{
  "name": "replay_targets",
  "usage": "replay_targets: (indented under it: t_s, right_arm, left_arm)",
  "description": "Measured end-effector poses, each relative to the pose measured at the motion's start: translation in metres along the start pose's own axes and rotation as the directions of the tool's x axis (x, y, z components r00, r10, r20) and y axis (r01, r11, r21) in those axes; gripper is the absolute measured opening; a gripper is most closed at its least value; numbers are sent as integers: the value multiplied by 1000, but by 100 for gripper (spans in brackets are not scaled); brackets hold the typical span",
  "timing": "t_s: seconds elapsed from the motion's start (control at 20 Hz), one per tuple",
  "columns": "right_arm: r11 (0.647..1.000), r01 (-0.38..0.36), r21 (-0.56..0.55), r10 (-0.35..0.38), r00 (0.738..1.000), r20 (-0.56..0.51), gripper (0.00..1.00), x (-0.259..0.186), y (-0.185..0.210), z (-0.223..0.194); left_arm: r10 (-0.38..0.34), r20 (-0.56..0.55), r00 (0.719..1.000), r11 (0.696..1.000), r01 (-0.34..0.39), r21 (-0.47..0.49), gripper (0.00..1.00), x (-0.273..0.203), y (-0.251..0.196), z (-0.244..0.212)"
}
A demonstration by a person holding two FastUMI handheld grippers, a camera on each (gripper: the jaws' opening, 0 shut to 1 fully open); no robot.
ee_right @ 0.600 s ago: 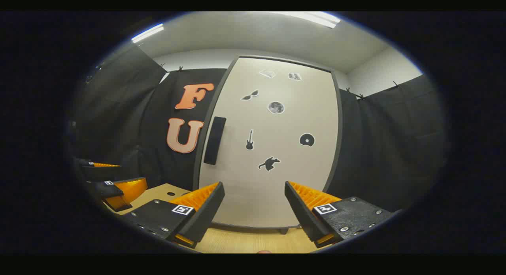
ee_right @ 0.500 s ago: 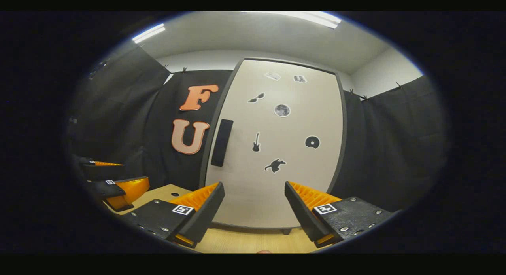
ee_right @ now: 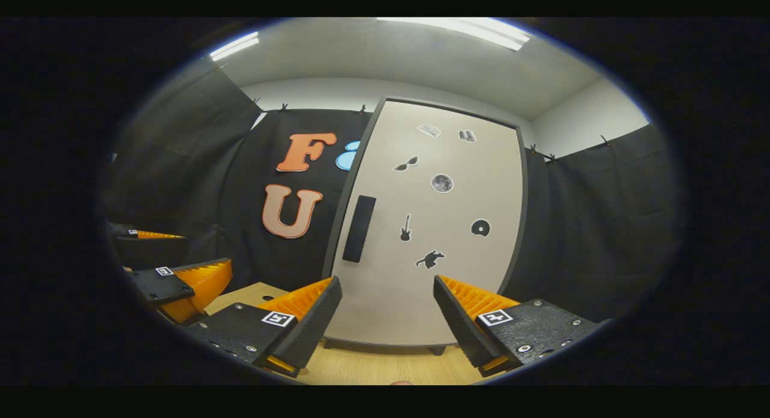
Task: Open the cabinet door with the right hand, grasp the bottle in the cabinet with the left hand and place it on the coaster, then close the cabinet door with the right hand.
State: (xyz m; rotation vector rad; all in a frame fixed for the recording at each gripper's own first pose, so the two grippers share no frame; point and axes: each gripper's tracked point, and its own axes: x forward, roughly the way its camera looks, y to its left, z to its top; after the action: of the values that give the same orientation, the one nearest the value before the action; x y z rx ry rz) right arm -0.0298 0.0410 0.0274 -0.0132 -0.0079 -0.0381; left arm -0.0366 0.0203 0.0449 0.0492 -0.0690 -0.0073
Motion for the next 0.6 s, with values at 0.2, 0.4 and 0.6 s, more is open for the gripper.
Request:
replay_targets:
  t_s: [0.2,0.4,0.6]
  right_arm:
    - [999,4,54,-4,1000,-8,95,-12,2,2]
    - [996,19,86,-17,1000,-18,95,-8,-1,2]
    - [989,9,145,-7,1000,-12,95,12,3,6]
  left_arm:
    - [-16,-7,1000,999,16,-31,96,-4,9,-3]
    - [-26,-23,999,999,25,-46,99,-3,16,-8]
    - [-20,-19,1000,999,19,-31,96,2,24,-6]
